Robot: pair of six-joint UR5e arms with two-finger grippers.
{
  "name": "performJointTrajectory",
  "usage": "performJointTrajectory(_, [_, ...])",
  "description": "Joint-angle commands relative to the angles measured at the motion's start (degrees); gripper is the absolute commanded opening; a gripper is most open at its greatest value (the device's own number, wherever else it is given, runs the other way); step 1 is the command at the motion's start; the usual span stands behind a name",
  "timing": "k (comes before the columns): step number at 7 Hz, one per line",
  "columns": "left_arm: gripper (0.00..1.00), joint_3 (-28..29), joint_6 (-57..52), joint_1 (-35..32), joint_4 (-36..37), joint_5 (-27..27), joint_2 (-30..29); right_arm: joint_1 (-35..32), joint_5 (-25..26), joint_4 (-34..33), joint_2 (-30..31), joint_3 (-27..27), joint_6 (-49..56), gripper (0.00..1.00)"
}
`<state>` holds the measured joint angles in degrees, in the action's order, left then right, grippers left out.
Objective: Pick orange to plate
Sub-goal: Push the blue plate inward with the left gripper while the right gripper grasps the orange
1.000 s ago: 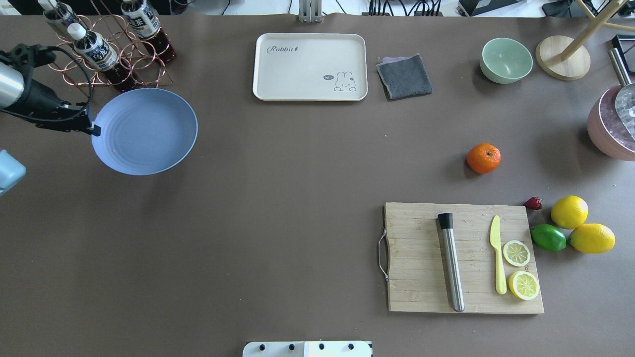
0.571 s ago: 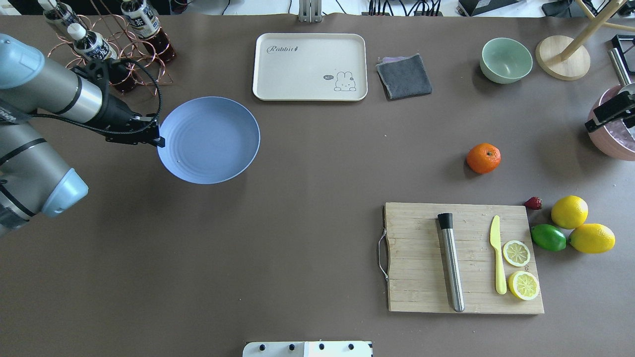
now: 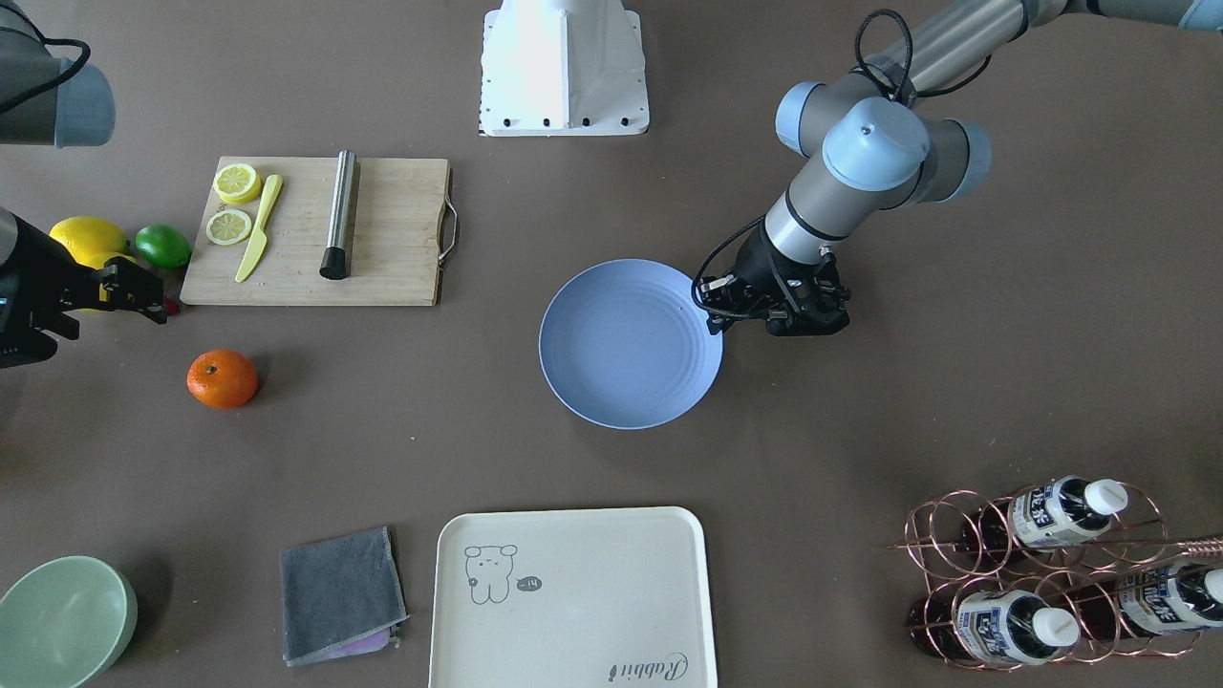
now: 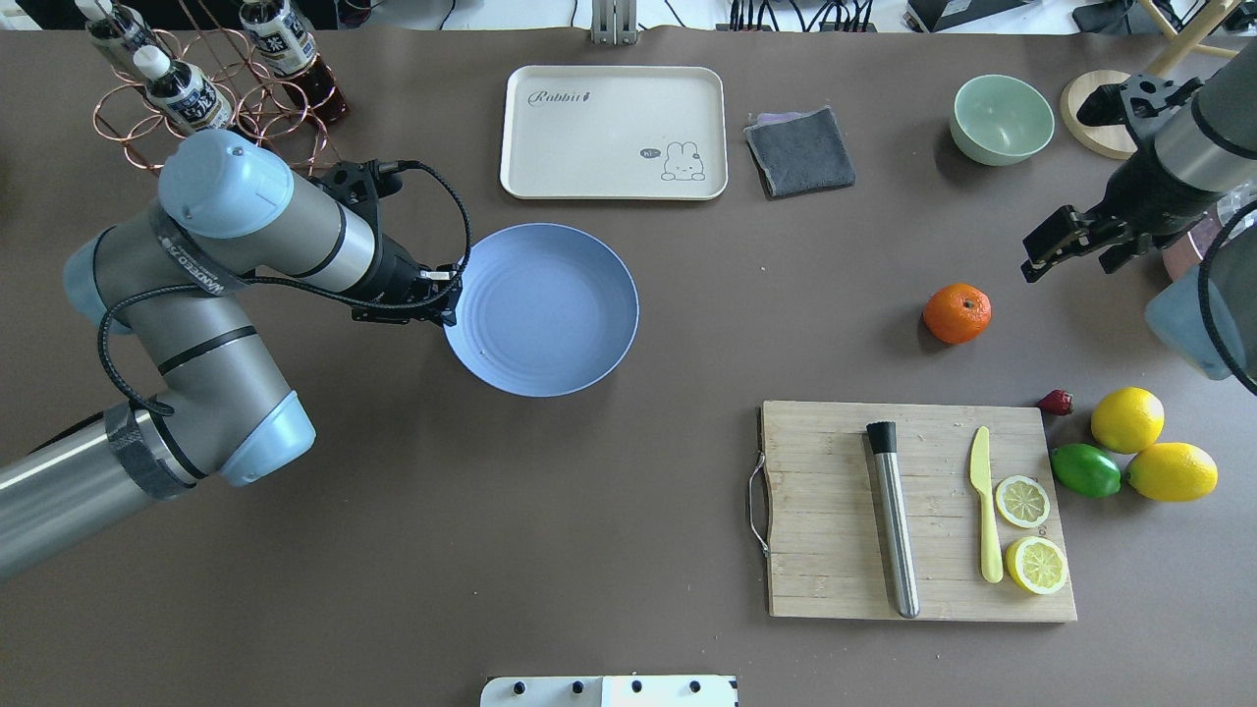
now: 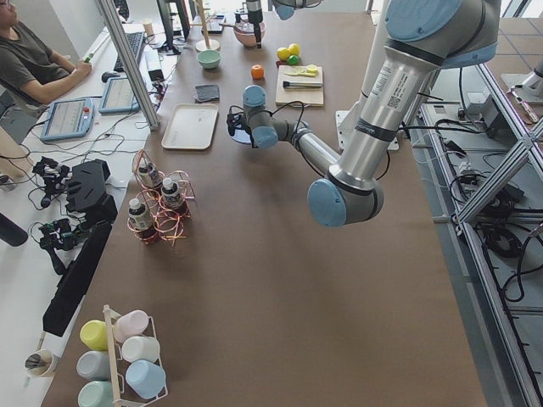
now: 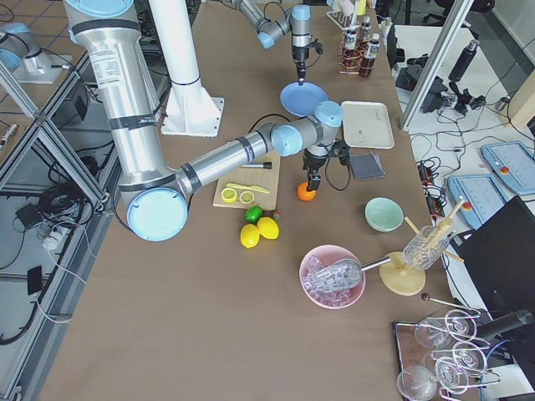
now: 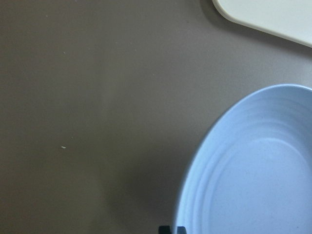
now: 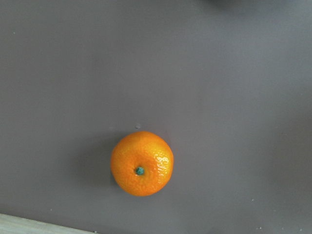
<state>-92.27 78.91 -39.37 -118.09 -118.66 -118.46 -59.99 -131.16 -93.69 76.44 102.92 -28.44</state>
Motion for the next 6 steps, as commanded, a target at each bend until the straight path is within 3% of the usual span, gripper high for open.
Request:
performJointTrajectory(1, [0.0, -0.89, 1.24, 2.71, 0.22, 3.06, -0.46, 4.34, 3.88, 0.0, -2.86, -2.27, -2.23, 1.0])
performJointTrajectory(2, [0.0, -0.98, 1.24, 2.98, 0.22, 3.43, -0.29, 5.05, 4.25, 2.44, -3.83, -4.54, -2.32, 0.99])
performJointTrajectory(4, [0.0, -1.07, 1.24, 3.69, 0.22, 4.31, -0.37, 7.07, 5.3, 14.19, -3.49, -10.17, -6.96, 0.99])
performJointTrajectory(6, [0.0, -1.16, 1.68, 3.95, 0.22, 4.32, -0.29, 8.48, 8.46, 15.03, -3.23, -12.29, -6.46, 0.98])
